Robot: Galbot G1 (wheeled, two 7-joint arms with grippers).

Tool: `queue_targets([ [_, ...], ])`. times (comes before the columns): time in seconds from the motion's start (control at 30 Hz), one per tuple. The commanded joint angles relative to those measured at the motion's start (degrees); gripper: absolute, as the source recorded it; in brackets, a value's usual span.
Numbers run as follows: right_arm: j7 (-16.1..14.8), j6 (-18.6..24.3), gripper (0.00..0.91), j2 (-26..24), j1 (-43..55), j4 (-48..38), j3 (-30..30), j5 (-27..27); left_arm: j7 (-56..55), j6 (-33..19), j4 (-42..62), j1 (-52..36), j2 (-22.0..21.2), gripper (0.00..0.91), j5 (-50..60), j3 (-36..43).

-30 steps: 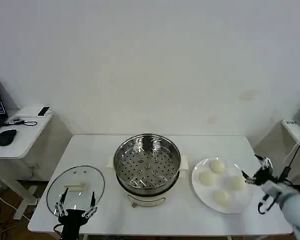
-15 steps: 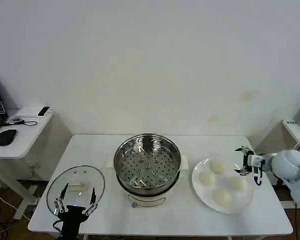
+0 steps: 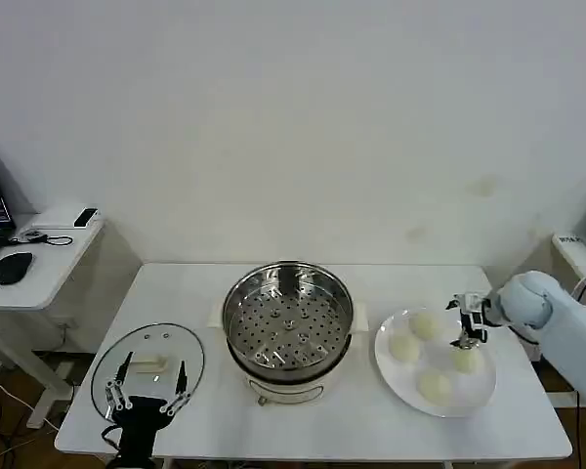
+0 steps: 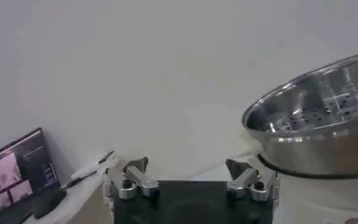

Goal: Take steamed baozi put them in steamer then cover it.

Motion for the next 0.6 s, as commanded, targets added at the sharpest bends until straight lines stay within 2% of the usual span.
queue_targets([
  [0.03, 0.0, -0.8, 0.907, 6.4, 5.7, -6.3, -7.5, 1.4, 0.0, 0.0, 0.0, -0.1, 0.0, 0.907, 0.2, 0.0],
  [0.37, 0.9, -1.6, 0.907, 8.2, 6.4, -8.1, -7.7, 0.7, -0.1, -0.2, 0.3, -0.2, 0.1, 0.907, 0.2, -0.3],
  [0.6, 1.3, -2.0, 0.786, 8.1, 5.8, -8.7, -7.6, -1.0, 0.0, -0.2, 0.4, -0.1, 0.0, 0.907, 0.4, -0.2],
])
